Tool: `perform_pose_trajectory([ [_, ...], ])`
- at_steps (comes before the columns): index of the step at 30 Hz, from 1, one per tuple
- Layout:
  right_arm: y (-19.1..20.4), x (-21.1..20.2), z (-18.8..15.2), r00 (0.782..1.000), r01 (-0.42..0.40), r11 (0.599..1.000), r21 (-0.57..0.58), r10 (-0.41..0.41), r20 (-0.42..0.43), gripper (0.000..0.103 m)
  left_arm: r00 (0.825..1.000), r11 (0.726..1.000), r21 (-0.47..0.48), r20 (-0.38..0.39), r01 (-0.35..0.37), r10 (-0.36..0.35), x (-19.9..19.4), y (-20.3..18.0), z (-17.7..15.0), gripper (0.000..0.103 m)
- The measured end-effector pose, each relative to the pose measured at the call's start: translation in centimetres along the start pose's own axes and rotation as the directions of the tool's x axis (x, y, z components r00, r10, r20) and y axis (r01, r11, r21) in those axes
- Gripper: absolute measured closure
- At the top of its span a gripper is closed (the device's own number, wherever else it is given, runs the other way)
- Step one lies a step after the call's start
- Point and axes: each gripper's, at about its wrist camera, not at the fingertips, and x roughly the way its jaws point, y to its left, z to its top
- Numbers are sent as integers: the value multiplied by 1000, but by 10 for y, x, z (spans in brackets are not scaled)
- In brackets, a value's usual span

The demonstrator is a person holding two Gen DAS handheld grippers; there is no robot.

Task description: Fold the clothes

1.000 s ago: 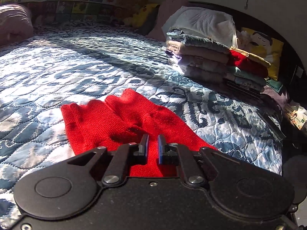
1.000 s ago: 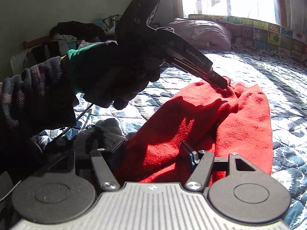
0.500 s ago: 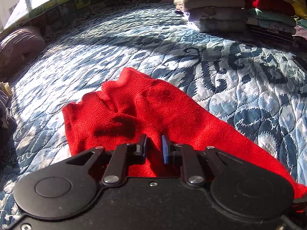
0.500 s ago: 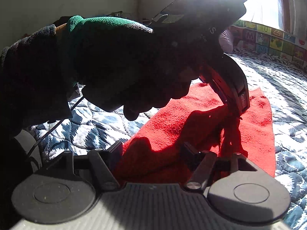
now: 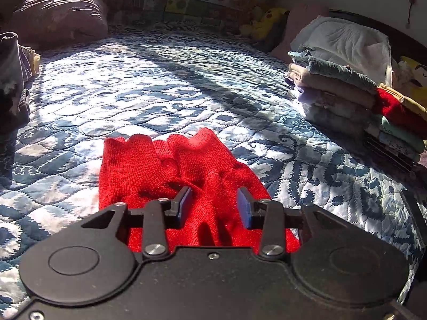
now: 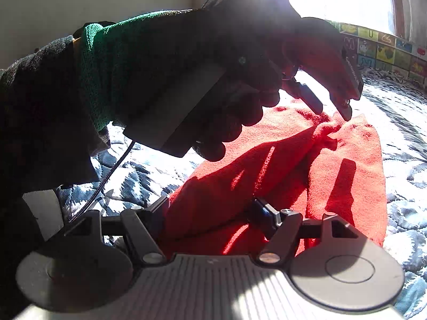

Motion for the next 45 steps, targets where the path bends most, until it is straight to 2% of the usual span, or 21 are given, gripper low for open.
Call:
perform_pose_trajectory([
  [1, 1, 0, 0, 1000, 0, 1000, -2, 0, -1, 34, 1000, 1000, -20, 21, 2, -1, -7, 8, 4, 70],
  [5, 2, 1, 0, 1000, 0, 1000, -5, 0, -9, 34, 1000, 1000, 12, 1, 2, -2, -10, 16, 4, 95],
  [9, 4, -5, 3, 999, 23, 1000, -17, -23, -25, 35, 991, 989, 145, -130, 5, 14, 22, -5, -15, 98],
  [11, 9, -11, 6, 999, 45, 998, -37, -46, -25, 36, 991, 983, 183, -128, -3, 27, 28, -11, -20, 101],
  [13, 14, -17, 7, 997, 70, 995, -65, -71, -10, 37, 995, 987, 161, -100, 17, -1, 16, -6, -9, 101],
  [16, 22, -20, 10, 995, 79, 993, -92, -74, 63, 40, 998, 992, 128, -56, 22, -15, -1, 8, 2, 101],
  [19, 19, -19, 17, 990, 29, 997, -70, -19, 140, 40, 996, 993, 110, -90, 35, -25, 8, 14, -3, 101],
  [21, 12, -3, 14, 998, -16, 1000, -9, 16, 62, 40, 987, 985, 161, -158, 67, -41, 25, 6, -15, 99],
  [22, 9, 6, 11, 999, -42, 999, 20, 42, 4, 38, 987, 983, 175, -158, 63, -35, 29, 4, -18, 99],
  [25, 12, 5, 8, 999, -50, 999, -2, 50, 2, 37, 996, 991, 128, -89, 38, -26, 16, 12, -7, 99],
  [27, 14, 0, 9, 998, -56, 998, 2, 56, 0, 36, 1000, 996, 88, 2, 4, -4, 4, 24, 1, 99],
  [30, 19, -2, 5, 999, -45, 998, -43, 45, -4, 36, 999, 999, 13, -10, -44, 44, 18, 44, 2, 98],
  [32, 21, -3, 4, 999, -46, 998, -40, 46, -2, 34, 998, 998, -12, -31, -57, 57, 27, 50, 2, 91],
  [34, 20, -8, 3, 999, -51, 998, -28, 51, 17, 34, 997, 997, -35, -44, -72, 70, 35, 56, 3, 92],
  [38, 18, -32, 3, 995, -47, 999, -18, 48, 83, 35, 992, 992, -36, 39, -117, 118, 7, 57, 6, 92],
  [42, 7, -59, 1, 992, -19, 999, -28, 22, 124, 35, 988, 984, -109, 58, -138, 145, -26, 65, -7, 91],
  [44, -1, -70, 0, 990, 23, 1000, -11, -21, 139, 35, 988, 983, -129, 64, -134, 143, -46, 62, -17, 82],
  [45, -10, -75, 2, 988, 53, 998, 19, -55, 147, 35, 987, 981, -140, 71, -136, 147, -57, 59, -23, 81],
])
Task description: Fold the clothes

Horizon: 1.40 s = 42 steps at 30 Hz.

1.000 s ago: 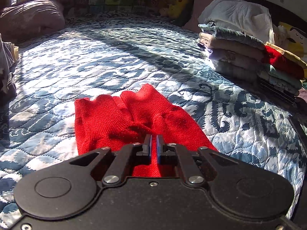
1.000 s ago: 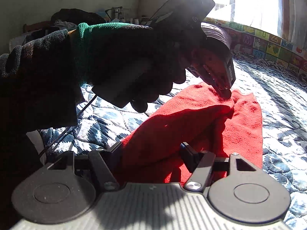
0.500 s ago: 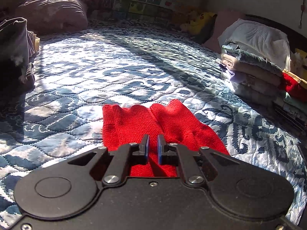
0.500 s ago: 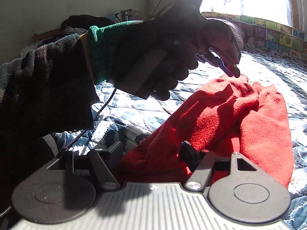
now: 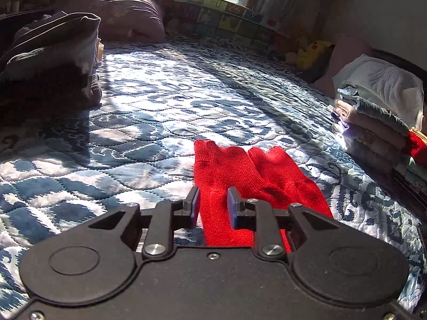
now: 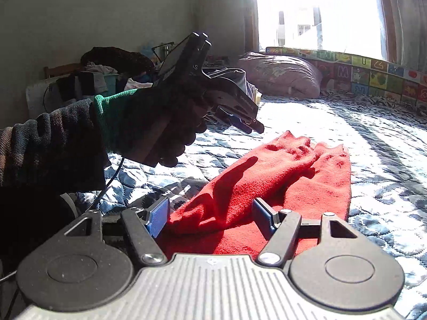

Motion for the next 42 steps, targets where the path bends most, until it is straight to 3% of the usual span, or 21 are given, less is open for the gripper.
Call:
perform_pose_trajectory([
  [4, -37, -14, -6, 994, 105, 976, 189, -106, 0, 36, 998, 999, 14, 31, 52, -52, -49, -14, -35, 81],
  [8, -67, -24, -26, 988, 154, 920, 360, -155, -25, 49, 991, 980, 149, -17, 134, -133, -80, -44, -76, 86],
  [10, -76, -23, -35, 986, 165, 893, 418, -160, -47, 52, 990, 968, 217, -98, 125, -106, -78, -54, -99, 87],
  [12, -81, -12, -45, 977, 203, 878, 433, -153, -149, 54, 989, 944, 322, -142, 75, -30, -69, -60, -122, 87],
  [18, -85, -26, -62, 986, 165, 800, 577, -126, -107, 54, 996, 991, 113, -47, 75, -70, -102, -35, -121, 82],
  [20, -87, -35, -68, 991, 136, 755, 641, -104, -87, 49, 996, 996, -42, -40, 73, -75, -115, -19, -127, 56],
  [21, -90, -36, -72, 993, 118, 730, 673, -89, -78, 47, 996, 990, -117, -34, 72, -77, -120, -11, -130, 50],
  [23, -98, -39, -82, 998, 56, 648, 760, -49, -32, 41, 993, 954, -282, -40, 96, -111, -125, 6, -137, 48],
  [26, -107, -39, -89, 999, -17, 544, 839, -25, 36, 30, 983, 858, -492, -22, 147, -181, -123, 24, -146, 44],
  [28, -110, -35, -87, 998, -46, 499, 865, -7, 57, 24, 973, 787, -591, -13, 180, -232, -116, 28, -152, 43],
  [29, -110, -32, -84, 999, -45, 499, 865, 3, 51, 22, 967, 761, -620, -13, 193, -256, -112, 25, -152, 44],
  [33, -105, -20, -75, 1000, -12, 511, 860, 8, 9, 22, 967, 747, -647, -57, 154, -249, -98, 6, -154, 51],
  [36, -106, -16, -72, 1000, -13, 479, 877, 18, 5, 23, 970, 733, -666, -55, 140, -236, -95, 1, -156, 54],
  [39, -111, -15, -76, 1000, -3, 434, 901, 16, -5, 35, 970, 675, -724, -33, 143, -240, -95, 8, -161, 57],
  [41, -112, -14, -76, 1000, 21, 435, 900, 8, -27, 44, 973, 662, -738, -35, 129, -229, -94, 10, -163, 67],
  [42, -111, -12, -76, 999, 33, 439, 898, 1, -37, 47, 973, 657, -743, -33, 128, -228, -94, 10, -164, 67],
])
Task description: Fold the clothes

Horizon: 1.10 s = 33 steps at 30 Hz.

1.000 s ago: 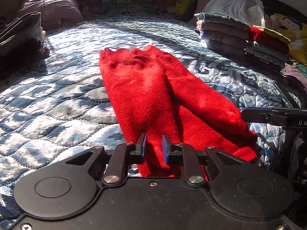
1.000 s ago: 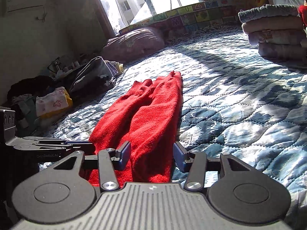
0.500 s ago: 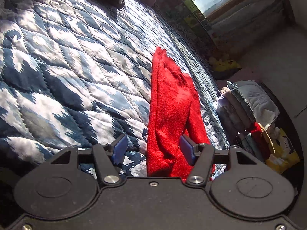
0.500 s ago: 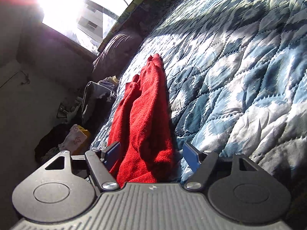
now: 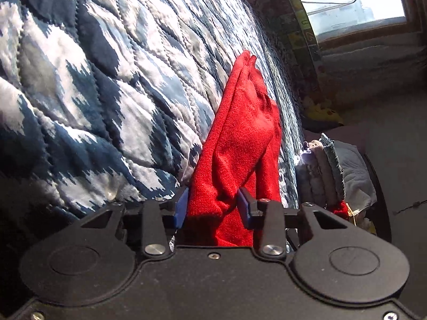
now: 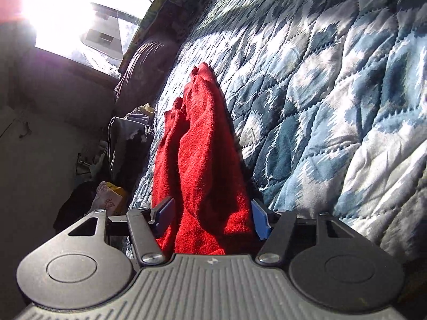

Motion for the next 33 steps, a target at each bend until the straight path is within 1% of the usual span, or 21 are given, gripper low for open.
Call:
perform_pose_trajectory([
  [2, 0, 3, -2, 1000, 26, 999, -29, -26, -1, 70, 1000, 1000, 3, 4, -7, 7, 1, 0, 0, 68],
  [3, 0, 4, -4, 999, 41, 998, -51, -41, 1, 76, 1000, 1000, 11, 6, -17, 17, 1, -1, 1, 70],
  [4, -1, 4, -6, 999, 44, 997, -67, -44, 8, 81, 1000, 999, 23, 8, -28, 28, 1, -1, 0, 76],
  [7, 6, -3, -9, 999, 49, 991, -122, -47, 21, 87, 999, 998, 55, -2, -34, 34, 0, -2, -1, 91],
  [10, 16, -4, -11, 997, 83, 974, -212, -80, 20, 86, 999, 996, 79, -5, -37, 38, -1, -4, -3, 92],
  [11, 13, -3, -10, 997, 81, 974, -210, -80, 11, 80, 999, 996, 78, -9, -36, 37, 0, -2, -4, 89],
  [13, 7, -5, -7, 998, 62, 979, -196, -63, 1, 76, 999, 996, 87, -34, -16, 19, 0, 1, 1, 83],
  [15, 11, -19, -6, 998, 59, 972, -229, -54, 26, 71, 1000, 988, 152, -17, -6, 8, -11, -6, 3, 67],
  [16, 15, -28, -6, 998, 53, 960, -273, -42, 48, 71, 1000, 975, 223, 15, -13, 10, -20, -13, 2, 53],
  [18, 28, -43, -7, 995, 79, 907, -413, -46, 90, 71, 998, 926, 376, 62, -37, 15, -34, -30, -3, 51],
  [19, 35, -49, -11, 992, 108, 857, -504, -56, 116, 71, 997, 888, 457, 71, -48, 17, -38, -38, -7, 49],
  [20, 42, -54, -15, 987, 140, 791, -595, -67, 144, 71, 997, 841, 537, 79, -62, 23, -41, -45, -12, 47],
  [21, 49, -56, -22, 981, 183, 702, -688, -85, 174, 71, 995, 775, 625, 91, -88, 39, -44, -53, -18, 47],
  [22, 52, -56, -31, 976, 217, 608, -764, -106, 193, 71, 991, 687, 715, 115, -128, 65, -46, -60, -26, 46],
  [23, 55, -55, -40, 970, 244, 509, -826, -127, 208, 71, 986, 586, 793, 142, -166, 88, -48, -66, -35, 46],
  [26, 59, -48, -71, 954, 275, 193, -942, -176, 243, 72, 964, 231, 939, 227, -254, 140, -47, -71, -63, 45],
  [28, 59, -41, -89, 945, 271, 36, -962, -201, 258, 71, 950, -11, 964, 262, -264, 172, -40, -64, -81, 45],
  [29, 58, -37, -97, 939, 268, -37, -963, -216, 269, 70, 943, -105, 959, 279, -264, 180, -38, -59, -89, 45],
  [30, 56, -33, -105, 932, 265, -102, -959, -228, 282, 68, 936, -197, 945, 297, -261, 186, -35, -54, -96, 45],
  [32, 54, -29, -114, 925, 266, -201, -943, -224, 308, 65, 923, -364, 896, 339, -256, 184, -22, -43, -106, 45],
  [33, 53, -27, -119, 921, 266, -247, -932, -218, 321, 64, 917, -416, 872, 356, -258, 178, -17, -38, -109, 45],
])
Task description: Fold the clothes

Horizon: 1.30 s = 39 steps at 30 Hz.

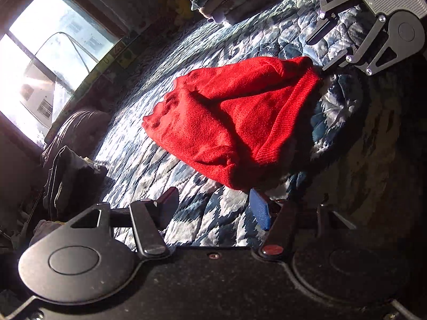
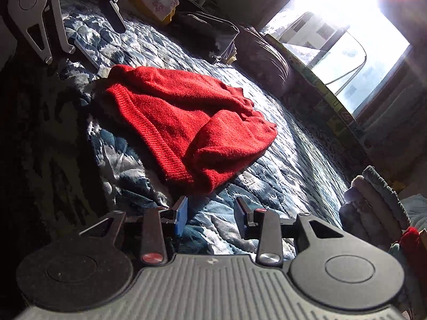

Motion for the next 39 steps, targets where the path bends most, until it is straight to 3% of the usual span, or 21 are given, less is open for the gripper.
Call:
perform_pose_trajectory([
  [2, 7, 1, -1, 999, 41, 996, -79, -40, 21, 56, 999, 997, 72, 2, -36, 36, 7, -7, -3, 45],
  [6, 14, 8, -2, 995, 90, 983, -159, -81, 64, 54, 995, 976, 199, 57, -92, 82, 15, -19, -9, 45],
  [10, 18, 11, -5, 990, 123, 970, -210, -104, 99, 55, 975, 913, 355, 162, -203, 153, 20, -37, -23, 46],
  [17, 18, 14, -13, 971, 177, 927, -332, -109, 215, 53, 934, 881, 369, 303, -298, 189, 23, -34, -39, 45],
  [19, 18, 12, -15, 957, 211, 897, -390, -109, 268, 49, 920, 866, 380, 339, -324, 195, 21, -30, -40, 45],
  [22, 16, 10, -18, 946, 227, 862, -454, -84, 313, 44, 914, 849, 410, 363, -333, 183, 16, -27, -45, 46],
  [25, 11, 11, -18, 948, 189, 868, -459, -40, 316, 45, 919, 848, 426, 360, -315, 161, 18, -23, -45, 50],
  [27, 11, 12, -16, 947, 177, 863, -474, -18, 320, 48, 923, 833, 460, 358, -306, 142, 19, -26, -40, 57],
  [28, 11, 13, -15, 949, 164, 862, -480, -5, 315, 51, 925, 831, 468, 354, -301, 136, 20, -26, -39, 59],
  [31, 13, 14, -12, 967, 78, 867, -493, 56, 250, 75, 939, 828, 491, 323, -272, 117, 20, -25, -36, 80],
  [32, 15, 13, -10, 970, 62, 870, -488, 63, 235, 78, 942, 823, 501, 316, -269, 116, 20, -27, -36, 83],
  [39, 15, -32, -6, 977, -36, 922, -386, 113, 178, 80, 956, 843, 492, 282, -217, 81, -20, -32, -28, 88],
])
